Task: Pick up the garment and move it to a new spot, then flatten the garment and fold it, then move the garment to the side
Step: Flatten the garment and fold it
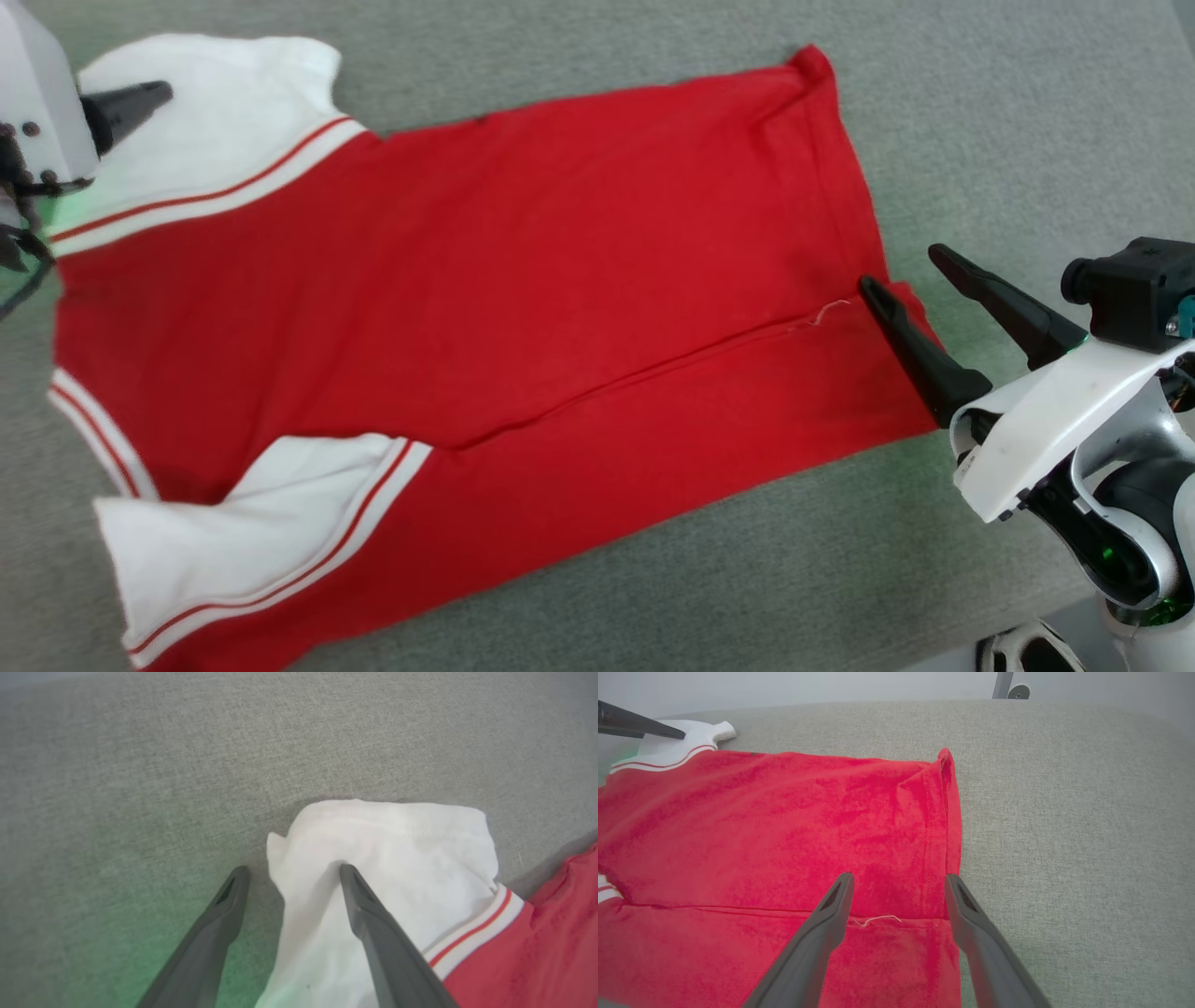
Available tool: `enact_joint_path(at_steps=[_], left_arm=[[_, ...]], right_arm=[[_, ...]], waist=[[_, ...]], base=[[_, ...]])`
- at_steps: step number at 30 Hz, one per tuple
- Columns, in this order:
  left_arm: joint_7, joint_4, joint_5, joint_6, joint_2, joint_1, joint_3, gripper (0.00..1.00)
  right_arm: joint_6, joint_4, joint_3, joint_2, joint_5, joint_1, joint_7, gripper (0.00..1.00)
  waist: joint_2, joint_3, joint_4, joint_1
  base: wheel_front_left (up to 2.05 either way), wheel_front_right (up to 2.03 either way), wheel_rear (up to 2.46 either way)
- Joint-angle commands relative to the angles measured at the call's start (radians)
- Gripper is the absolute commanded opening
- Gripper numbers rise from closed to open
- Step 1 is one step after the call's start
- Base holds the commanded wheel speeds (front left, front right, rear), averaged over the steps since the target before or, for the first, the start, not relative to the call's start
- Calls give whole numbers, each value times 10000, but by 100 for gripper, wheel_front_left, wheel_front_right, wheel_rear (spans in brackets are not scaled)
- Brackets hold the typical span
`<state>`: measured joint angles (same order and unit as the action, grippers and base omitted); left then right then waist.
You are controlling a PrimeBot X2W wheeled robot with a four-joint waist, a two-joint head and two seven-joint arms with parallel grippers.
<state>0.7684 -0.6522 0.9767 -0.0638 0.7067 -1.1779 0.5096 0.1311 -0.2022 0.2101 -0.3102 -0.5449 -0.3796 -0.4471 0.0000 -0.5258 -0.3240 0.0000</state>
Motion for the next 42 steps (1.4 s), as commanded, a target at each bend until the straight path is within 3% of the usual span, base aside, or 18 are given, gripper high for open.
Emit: enact_joint_path(at_steps=[1,5,6,8,15,24,32,42], left_arm=[[141,-224,-5,-143,30,-177,74,100],[156,-716,53,-330,-130,-181,219,100],[165,-814,120,-364,-190,-178,221,56],[165,-1000,186,-434,-290,-176,239,0],[-45,-1169,356,-601,-526,-301,369,0],[-319,-968,468,-688,-735,-615,618,0],[-414,-520,595,-680,-935,-1043,1115,0],[-584,-230,884,-660,-1175,-1300,1876,0]], right_arm=[[-8,62,25,6,-52,-85,108,100],[-8,160,-30,-48,-82,-28,217,100],[-8,182,-45,-57,-78,-26,224,100],[-9,209,-68,-78,-66,-52,193,100],[-8,233,-58,-384,-112,-637,-300,100],[-9,1371,318,-641,-534,-3092,-2285,100],[-9,4175,1006,-383,-208,-5968,-3601,100],[-9,6928,1462,-308,-66,-7368,-4170,100]], waist=[[0,-294,-318,0],[0,-284,-304,0],[0,-272,-292,0],[0,-229,-247,0],[0,-76,-18,0],[0,-226,281,0],[0,-675,792,0],[0,-981,1315,0]], base=[[0,0,0],[0,0,0],[0,0,0],[0,0,0],[0,0,0],[0,0,0],[0,0,0],[0,0,0]])
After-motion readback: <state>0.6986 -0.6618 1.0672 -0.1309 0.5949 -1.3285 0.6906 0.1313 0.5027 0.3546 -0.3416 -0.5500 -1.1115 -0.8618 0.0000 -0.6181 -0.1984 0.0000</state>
